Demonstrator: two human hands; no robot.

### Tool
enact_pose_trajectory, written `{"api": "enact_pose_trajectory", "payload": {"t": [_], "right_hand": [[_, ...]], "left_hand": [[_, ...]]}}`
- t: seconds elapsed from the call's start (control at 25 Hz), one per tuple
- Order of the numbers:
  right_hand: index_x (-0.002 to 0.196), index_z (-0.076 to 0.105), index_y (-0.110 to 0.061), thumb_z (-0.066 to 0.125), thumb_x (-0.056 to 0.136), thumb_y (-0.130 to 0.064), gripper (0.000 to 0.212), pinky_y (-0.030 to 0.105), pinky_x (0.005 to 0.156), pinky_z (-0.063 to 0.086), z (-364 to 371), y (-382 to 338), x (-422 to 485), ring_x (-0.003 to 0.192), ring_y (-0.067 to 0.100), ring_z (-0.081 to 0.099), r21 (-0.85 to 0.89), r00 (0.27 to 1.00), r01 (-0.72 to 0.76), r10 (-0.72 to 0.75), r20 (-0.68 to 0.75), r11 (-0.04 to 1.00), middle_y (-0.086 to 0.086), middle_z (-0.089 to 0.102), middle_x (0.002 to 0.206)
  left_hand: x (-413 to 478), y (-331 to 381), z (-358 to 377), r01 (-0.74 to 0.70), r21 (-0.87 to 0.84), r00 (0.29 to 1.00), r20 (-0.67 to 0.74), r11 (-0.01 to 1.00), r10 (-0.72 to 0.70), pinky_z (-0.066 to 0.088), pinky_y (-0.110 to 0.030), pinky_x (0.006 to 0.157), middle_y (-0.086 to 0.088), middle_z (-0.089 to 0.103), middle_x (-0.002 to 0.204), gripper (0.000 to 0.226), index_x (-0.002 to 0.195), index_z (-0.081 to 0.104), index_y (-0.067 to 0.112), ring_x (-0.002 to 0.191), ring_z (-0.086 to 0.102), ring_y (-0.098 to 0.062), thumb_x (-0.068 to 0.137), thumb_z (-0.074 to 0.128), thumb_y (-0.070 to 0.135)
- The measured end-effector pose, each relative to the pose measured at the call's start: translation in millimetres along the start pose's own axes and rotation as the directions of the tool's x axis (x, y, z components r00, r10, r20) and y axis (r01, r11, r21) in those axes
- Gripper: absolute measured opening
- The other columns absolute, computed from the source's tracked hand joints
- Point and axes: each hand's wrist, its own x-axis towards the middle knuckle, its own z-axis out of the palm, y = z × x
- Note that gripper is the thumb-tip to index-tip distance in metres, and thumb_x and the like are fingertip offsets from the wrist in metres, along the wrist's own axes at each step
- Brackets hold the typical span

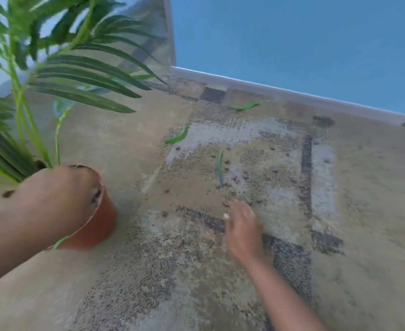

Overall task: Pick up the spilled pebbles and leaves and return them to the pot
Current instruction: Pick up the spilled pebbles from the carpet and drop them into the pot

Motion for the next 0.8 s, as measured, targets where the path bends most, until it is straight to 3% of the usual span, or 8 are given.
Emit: {"api": "enact_pose_trajectory", "payload": {"t": [0.12,0.16,0.28,0.4,0.48,0.6,0.72,0.8], "right_hand": [[0.151,0.018,-0.011,0.03,0.098,-0.052,0.068,0.046,0.121,0.011,-4.0,88.8,-23.8,0.149,0.026,0.004,-0.174,0.975,-0.2,0.213,0.057,0.964,0.006,0.011,0.161],[0.152,0.011,-0.011,0.025,0.097,-0.057,0.074,0.046,0.121,0.007,-5.0,101.7,-26.1,0.149,0.026,-0.003,-0.206,0.97,-0.205,0.227,0.091,0.957,0.008,0.004,0.161],[0.152,-0.002,-0.015,0.013,0.093,-0.066,0.079,0.043,0.119,-0.007,-0.8,108.1,-22.4,0.146,0.025,-0.019,-0.211,0.97,-0.134,0.172,0.172,0.968,0.005,-0.013,0.159],[0.152,-0.001,-0.021,0.012,0.093,-0.066,0.075,0.043,0.118,-0.007,9.3,89.2,-14.9,0.145,0.022,-0.019,-0.14,0.966,0.009,0.028,0.255,0.99,-0.002,-0.014,0.158],[0.152,0.004,-0.026,0.014,0.094,-0.064,0.07,0.046,0.117,-0.005,17.5,76.6,-14.6,0.146,0.02,-0.018,-0.109,0.945,0.114,-0.073,0.32,0.988,-0.006,-0.011,0.158],[0.15,0.012,-0.035,0.026,0.099,-0.051,0.055,0.052,0.116,-0.002,22.8,60.3,-16.1,0.145,0.021,-0.021,-0.03,0.907,0.173,-0.148,0.394,0.984,-0.011,-0.006,0.159],[0.151,0.021,-0.027,0.043,0.097,-0.009,0.06,0.049,0.12,0.009,22.5,60.3,-17.2,0.148,0.022,-0.011,-0.117,0.924,0.215,-0.163,0.345,0.97,-0.009,0.007,0.16],[0.149,0.027,-0.016,0.046,0.093,0.005,0.063,0.043,0.12,0.02,18.7,65.0,-16.0,0.149,0.022,0.005,-0.152,0.945,0.169,-0.117,0.307,0.974,-0.002,0.02,0.16]], "left_hand": [[28.8,56.5,16.7,-0.343,0.003,0.939,-0.011,0.939,0.343,0.054,-0.027,0.061,-0.004,0.073,0.081,0.024,0.096,0.069,0.02,0.074,0.07,-0.024,0.077,0.066,0.004],[43.0,84.1,26.2,-0.359,-0.041,0.931,0.06,0.933,0.361,0.055,-0.031,0.07,-0.007,0.072,0.095,0.025,0.107,0.067,0.017,0.087,0.069,-0.024,0.084,0.062,0.006],[73.4,128.4,70.6,-0.196,-0.047,0.962,0.186,0.98,0.201,0.054,-0.037,0.086,-0.013,0.065,0.118,0.034,0.129,0.055,0.011,0.103,0.063,-0.026,0.096,0.055,0.019],[45.9,144.1,126.7,0.102,-0.308,0.972,0.235,0.946,-0.028,0.057,-0.029,0.071,-0.011,0.068,0.113,0.034,0.125,0.06,0.015,0.082,0.066,-0.018,0.093,0.061,0.025],[11.8,152.3,160.8,0.226,-0.364,0.938,0.331,0.904,-0.101,0.059,-0.03,0.064,-0.009,0.072,0.099,0.032,0.115,0.065,0.018,0.072,0.067,-0.018,0.088,0.066,0.034],[-20.0,153.9,183.0,0.338,-0.427,0.921,0.334,0.839,-0.202,0.06,-0.031,0.06,-0.008,0.071,0.098,0.038,0.119,0.063,0.02,0.059,0.063,-0.016,0.085,0.069,0.035],[-33.0,160.0,188.3,0.236,-0.383,0.965,0.198,0.893,-0.17,0.059,-0.033,0.071,-0.007,0.068,0.101,0.023,0.109,0.072,0.014,0.073,0.064,-0.017,0.088,0.067,0.023],[-39.7,167.9,191.6,0.195,-0.354,0.975,0.17,0.914,-0.142,0.057,-0.033,0.074,-0.007,0.065,0.096,0.014,0.098,0.074,0.01,0.079,0.062,-0.02,0.09,0.064,0.014]]}}
